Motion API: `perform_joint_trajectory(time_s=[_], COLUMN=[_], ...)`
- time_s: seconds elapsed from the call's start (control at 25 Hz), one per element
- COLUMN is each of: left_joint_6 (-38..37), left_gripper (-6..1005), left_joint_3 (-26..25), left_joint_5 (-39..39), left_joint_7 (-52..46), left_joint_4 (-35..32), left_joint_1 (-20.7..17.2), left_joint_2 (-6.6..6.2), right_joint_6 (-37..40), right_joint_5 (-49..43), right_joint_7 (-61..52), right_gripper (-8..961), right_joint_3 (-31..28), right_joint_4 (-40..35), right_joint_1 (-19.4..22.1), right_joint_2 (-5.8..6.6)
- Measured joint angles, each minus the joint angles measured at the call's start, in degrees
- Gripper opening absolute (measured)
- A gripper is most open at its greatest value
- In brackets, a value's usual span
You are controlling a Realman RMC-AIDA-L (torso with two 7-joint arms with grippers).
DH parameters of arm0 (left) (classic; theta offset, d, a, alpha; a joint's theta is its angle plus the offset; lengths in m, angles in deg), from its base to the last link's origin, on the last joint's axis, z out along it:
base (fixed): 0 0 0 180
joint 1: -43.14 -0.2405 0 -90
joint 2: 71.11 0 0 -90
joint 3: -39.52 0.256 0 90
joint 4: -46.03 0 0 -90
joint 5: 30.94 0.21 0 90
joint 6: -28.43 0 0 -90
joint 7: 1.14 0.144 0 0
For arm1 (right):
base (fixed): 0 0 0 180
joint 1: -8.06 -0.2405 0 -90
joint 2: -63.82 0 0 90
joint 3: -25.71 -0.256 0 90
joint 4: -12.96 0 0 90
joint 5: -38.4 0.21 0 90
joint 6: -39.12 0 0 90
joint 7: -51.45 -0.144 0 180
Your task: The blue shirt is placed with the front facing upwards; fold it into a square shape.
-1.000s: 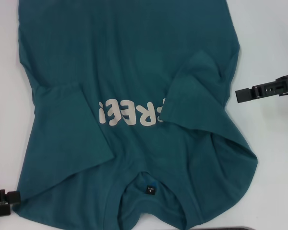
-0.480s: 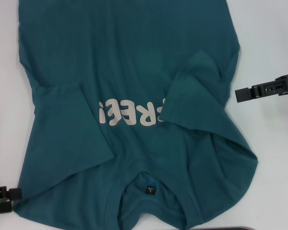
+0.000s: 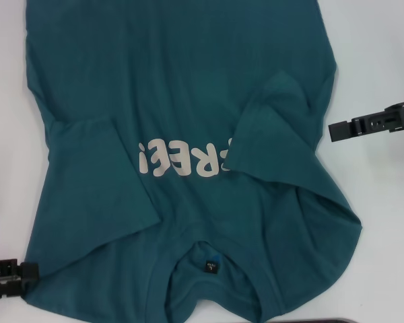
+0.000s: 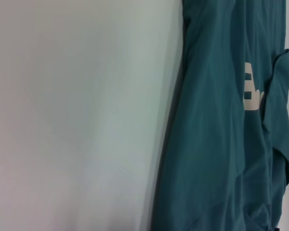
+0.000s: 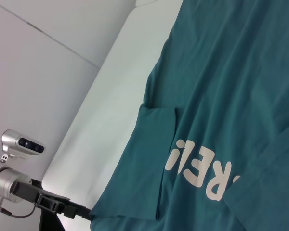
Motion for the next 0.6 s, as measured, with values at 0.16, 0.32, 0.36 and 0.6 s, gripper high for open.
perform_joint_trajectory(time_s=[0.16,0.32,0.36,0.6], left_joint_6=[-0.77,-2.23,-2.43,-1.88], left_gripper=[791,792,792,791], left_joint_3=[-0.44,-1.63,-1.92,-3.07], left_joint_5=[-0.41,-0.51,-0.48,-0.04], left_joint_7=[0.12,0.93,1.03,0.61], left_joint_4=[0.36,0.43,0.43,0.63], left_joint_1=[0.0,0.29,0.38,-0.11], left_joint_2=[-0.01,-0.03,-0.04,-0.64], right_joint_6=[-0.38,-0.69,-0.73,-0.95], right_joint_5=[0.0,0.0,0.01,0.01], right_joint_7=[-0.02,-0.02,-0.02,-0.02], right_gripper=[881,880,880,880], right_joint_3=[0.0,0.0,0.0,0.0], right_joint_4=[0.01,0.61,0.88,1.47], right_joint_1=[-0.1,-0.45,-0.56,-0.78], right_joint_2=[0.0,0.11,0.2,0.49])
